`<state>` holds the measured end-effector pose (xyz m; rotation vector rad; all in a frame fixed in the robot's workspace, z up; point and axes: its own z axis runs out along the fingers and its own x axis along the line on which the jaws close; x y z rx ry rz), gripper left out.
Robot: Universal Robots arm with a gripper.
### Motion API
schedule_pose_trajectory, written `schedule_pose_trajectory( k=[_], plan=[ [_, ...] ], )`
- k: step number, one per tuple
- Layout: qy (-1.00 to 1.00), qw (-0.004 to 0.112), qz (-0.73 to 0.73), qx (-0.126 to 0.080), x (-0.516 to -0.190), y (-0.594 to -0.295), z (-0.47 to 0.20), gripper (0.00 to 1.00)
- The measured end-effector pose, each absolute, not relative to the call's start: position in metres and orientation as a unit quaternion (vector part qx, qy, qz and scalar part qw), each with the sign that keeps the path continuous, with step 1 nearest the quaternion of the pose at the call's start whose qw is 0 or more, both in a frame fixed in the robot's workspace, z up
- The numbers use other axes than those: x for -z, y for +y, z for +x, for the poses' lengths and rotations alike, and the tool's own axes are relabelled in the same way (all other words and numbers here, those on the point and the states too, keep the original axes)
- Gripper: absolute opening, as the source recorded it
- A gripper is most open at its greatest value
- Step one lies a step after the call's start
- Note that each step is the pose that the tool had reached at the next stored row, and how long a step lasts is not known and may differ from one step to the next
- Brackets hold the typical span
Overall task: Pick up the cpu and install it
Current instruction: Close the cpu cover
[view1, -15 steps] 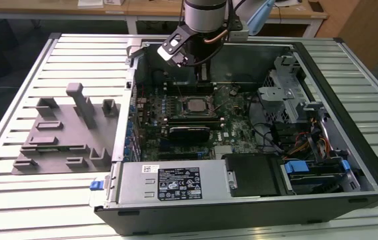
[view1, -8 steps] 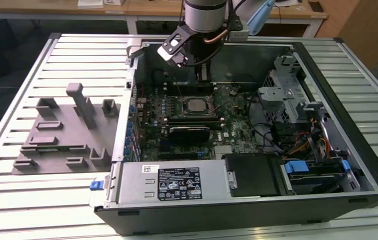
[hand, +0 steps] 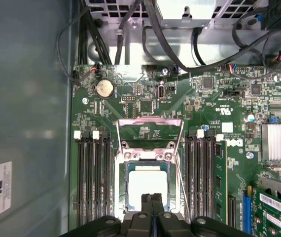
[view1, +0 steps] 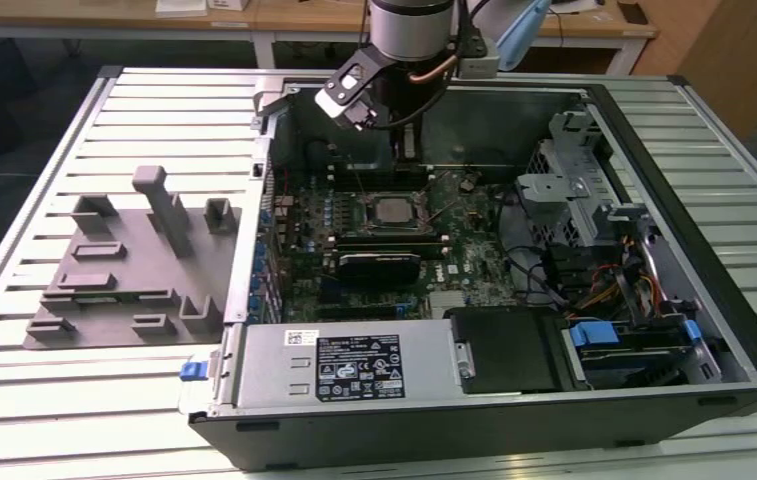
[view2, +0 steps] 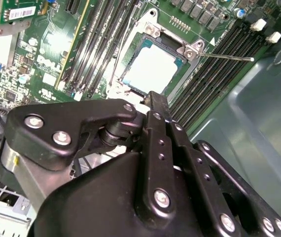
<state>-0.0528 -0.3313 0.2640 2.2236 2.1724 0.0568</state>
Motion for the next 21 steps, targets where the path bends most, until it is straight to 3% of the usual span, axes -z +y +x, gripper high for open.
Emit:
schedule_pose_trajectory(
  k=[21],
  plan=[
    [0.699,0.016,0.715,-0.018,-0.272,-0.331,-0.022,0.11]
  ],
)
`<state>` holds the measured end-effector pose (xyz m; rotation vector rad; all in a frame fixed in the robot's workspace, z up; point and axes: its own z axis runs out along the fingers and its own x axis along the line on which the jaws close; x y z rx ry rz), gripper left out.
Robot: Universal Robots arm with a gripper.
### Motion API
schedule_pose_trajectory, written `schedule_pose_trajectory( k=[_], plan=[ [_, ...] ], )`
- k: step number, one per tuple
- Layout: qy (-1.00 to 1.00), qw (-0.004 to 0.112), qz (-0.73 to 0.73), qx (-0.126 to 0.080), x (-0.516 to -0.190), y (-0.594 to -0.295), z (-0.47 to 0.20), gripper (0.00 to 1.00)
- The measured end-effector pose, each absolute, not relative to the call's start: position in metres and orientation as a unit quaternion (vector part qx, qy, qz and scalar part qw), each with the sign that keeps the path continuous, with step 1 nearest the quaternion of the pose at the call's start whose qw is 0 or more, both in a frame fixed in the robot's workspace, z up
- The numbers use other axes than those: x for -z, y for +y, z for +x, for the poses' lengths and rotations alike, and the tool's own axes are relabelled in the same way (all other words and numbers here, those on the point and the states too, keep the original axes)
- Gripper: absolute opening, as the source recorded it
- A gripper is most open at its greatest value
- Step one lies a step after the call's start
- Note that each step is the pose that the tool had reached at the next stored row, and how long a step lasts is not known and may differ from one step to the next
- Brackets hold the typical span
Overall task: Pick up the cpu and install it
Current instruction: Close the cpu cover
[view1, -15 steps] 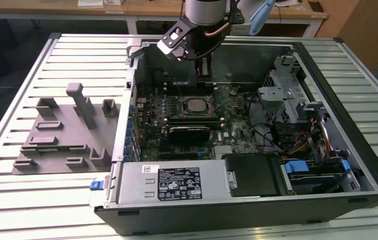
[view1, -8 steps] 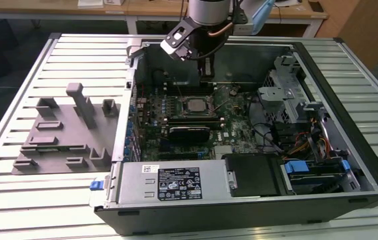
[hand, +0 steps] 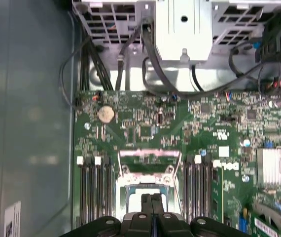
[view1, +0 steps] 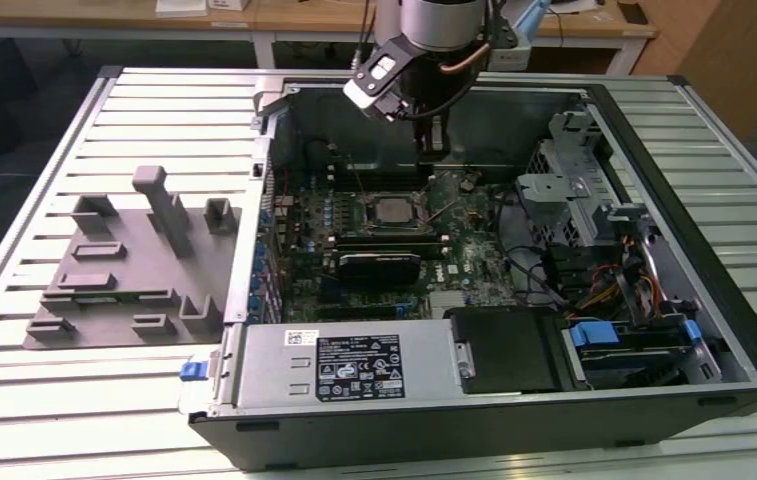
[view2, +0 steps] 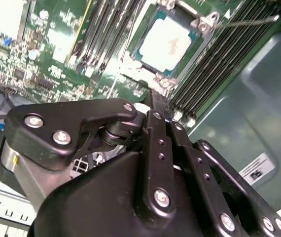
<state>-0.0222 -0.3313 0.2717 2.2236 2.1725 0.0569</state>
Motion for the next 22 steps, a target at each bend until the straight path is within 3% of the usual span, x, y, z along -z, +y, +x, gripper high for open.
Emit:
schedule_pose_trajectory(
  k=[22],
  plan=[
    [0.699,0.016,0.715,-0.018,-0.272,-0.331,0.037,0.11]
  ],
)
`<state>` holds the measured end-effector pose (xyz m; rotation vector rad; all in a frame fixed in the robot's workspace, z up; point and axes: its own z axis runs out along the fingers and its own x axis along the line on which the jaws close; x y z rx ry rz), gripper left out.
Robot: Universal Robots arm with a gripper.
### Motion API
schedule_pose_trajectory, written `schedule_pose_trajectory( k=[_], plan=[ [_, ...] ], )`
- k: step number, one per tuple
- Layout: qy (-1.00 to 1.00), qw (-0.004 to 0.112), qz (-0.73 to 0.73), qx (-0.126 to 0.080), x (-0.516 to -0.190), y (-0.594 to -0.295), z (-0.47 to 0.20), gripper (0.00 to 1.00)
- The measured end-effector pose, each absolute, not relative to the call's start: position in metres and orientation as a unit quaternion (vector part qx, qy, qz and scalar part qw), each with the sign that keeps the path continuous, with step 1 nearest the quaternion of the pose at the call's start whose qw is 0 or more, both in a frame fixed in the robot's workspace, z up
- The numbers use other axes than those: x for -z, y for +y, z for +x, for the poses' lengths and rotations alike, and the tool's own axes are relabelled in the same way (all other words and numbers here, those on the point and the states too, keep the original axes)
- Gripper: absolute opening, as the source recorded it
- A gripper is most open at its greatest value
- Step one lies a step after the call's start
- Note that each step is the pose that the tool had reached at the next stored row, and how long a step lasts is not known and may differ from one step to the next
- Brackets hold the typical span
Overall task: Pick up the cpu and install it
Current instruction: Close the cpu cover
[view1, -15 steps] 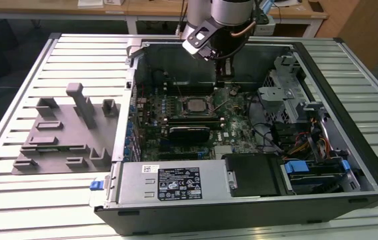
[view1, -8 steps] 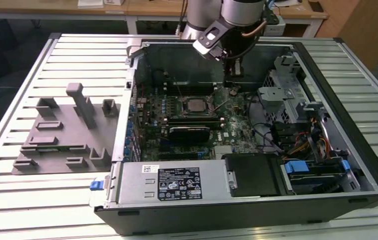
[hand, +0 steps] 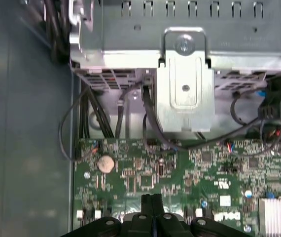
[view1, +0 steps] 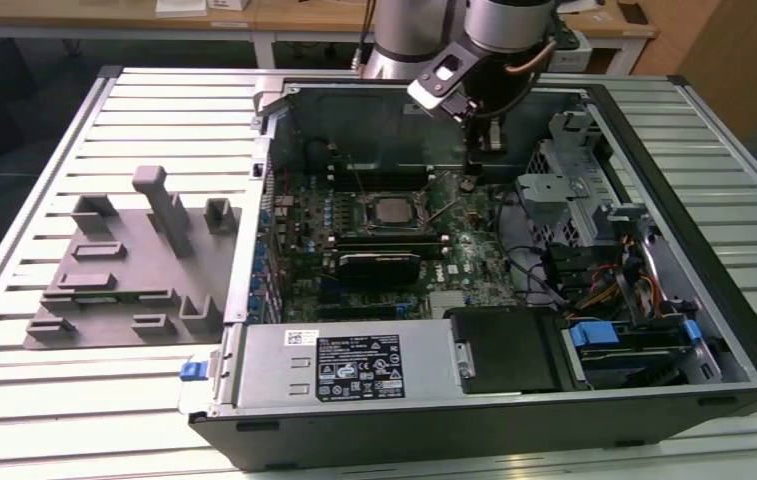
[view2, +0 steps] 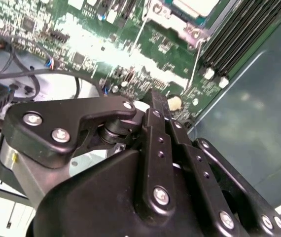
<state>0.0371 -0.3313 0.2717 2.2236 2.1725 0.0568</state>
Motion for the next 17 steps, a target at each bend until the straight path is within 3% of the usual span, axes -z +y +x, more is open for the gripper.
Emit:
schedule_pose_trajectory(
  k=[17],
  plan=[
    [0.699,0.016,0.715,-0.018,-0.257,-0.331,0.043,0.11]
  ],
)
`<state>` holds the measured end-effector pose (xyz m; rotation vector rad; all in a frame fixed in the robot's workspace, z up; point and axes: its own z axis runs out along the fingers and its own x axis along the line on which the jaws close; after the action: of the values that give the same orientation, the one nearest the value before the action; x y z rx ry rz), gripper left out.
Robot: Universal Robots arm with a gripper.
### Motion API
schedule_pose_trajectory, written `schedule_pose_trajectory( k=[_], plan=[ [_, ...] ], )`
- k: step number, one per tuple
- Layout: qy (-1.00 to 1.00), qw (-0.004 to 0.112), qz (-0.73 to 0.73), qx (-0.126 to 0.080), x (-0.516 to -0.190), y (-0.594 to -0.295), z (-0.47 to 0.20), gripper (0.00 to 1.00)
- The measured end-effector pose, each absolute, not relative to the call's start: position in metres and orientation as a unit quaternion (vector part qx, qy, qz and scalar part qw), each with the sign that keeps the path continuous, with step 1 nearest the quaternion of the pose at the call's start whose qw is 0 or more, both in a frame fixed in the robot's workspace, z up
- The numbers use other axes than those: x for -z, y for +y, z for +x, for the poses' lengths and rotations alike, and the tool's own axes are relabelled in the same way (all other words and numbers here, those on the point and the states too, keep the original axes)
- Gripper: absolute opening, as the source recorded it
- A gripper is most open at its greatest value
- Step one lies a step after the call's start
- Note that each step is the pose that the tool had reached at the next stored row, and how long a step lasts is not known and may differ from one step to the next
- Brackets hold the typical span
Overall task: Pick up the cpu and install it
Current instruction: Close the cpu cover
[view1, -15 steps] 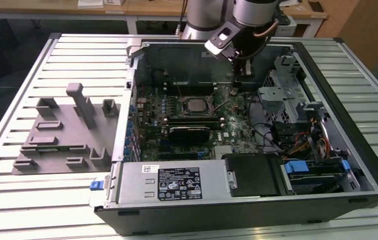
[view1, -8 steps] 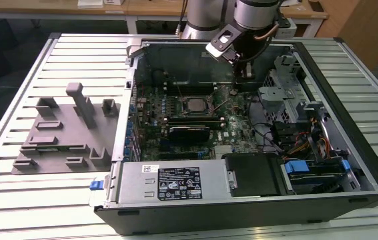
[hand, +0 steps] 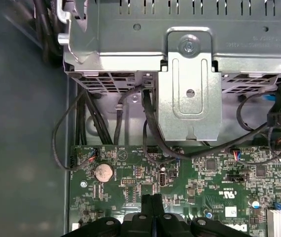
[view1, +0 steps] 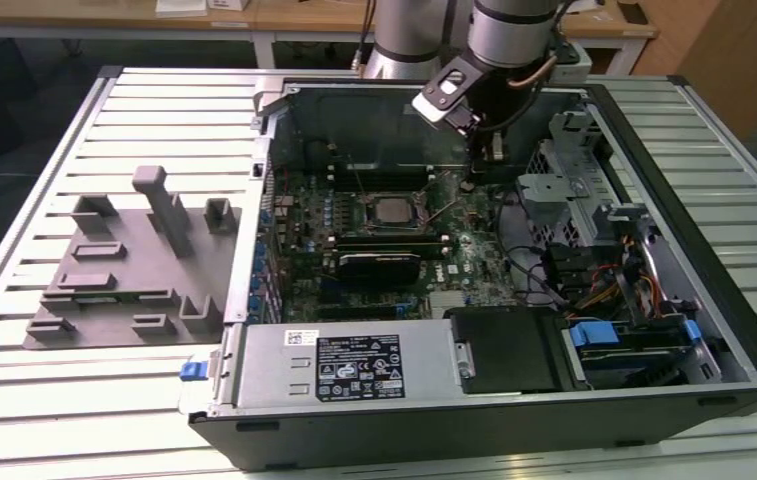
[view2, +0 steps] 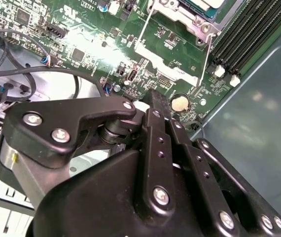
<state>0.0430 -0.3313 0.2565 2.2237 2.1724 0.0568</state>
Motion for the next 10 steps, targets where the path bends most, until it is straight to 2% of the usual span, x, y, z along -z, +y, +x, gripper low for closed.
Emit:
schedule_pose_trajectory(
  k=[10],
  plan=[
    [0.699,0.016,0.715,-0.018,-0.240,-0.331,0.042,0.11]
  ],
)
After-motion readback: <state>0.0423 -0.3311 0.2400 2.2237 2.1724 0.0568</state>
